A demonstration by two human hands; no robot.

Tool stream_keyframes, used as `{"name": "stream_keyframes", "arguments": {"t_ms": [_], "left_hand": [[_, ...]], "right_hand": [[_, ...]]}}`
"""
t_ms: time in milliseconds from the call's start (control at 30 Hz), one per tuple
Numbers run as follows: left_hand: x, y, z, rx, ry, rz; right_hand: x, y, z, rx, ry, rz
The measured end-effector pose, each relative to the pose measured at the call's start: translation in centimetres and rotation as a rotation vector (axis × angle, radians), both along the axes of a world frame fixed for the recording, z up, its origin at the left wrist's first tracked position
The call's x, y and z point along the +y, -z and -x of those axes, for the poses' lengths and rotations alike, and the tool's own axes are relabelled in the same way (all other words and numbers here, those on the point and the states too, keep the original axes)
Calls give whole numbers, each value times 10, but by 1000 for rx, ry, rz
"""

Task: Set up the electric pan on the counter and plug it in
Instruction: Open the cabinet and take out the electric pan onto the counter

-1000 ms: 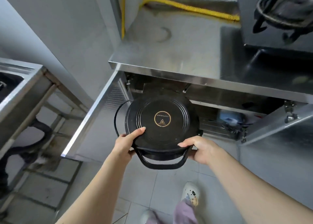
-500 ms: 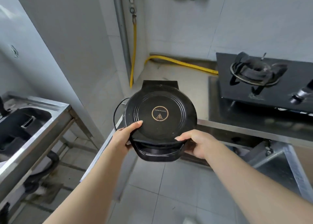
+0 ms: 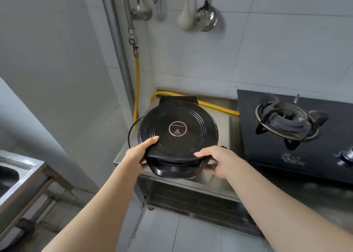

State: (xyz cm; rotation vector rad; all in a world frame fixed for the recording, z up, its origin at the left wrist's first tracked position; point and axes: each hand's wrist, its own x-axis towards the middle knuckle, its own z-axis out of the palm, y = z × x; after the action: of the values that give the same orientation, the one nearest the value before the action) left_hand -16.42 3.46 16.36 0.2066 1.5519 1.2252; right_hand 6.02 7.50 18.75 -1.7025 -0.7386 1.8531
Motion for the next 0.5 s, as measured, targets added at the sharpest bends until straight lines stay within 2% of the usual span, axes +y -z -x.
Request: {"name": "stream_keyframes", "arguments": {"t_ms": [267,500], "left_hand": [[85,29,0,-3,5,55],[120,53,-1,6,38,111]], "right_hand": [[81,27,-1,41,8,98],[109,49,1,39,51,175]]}}
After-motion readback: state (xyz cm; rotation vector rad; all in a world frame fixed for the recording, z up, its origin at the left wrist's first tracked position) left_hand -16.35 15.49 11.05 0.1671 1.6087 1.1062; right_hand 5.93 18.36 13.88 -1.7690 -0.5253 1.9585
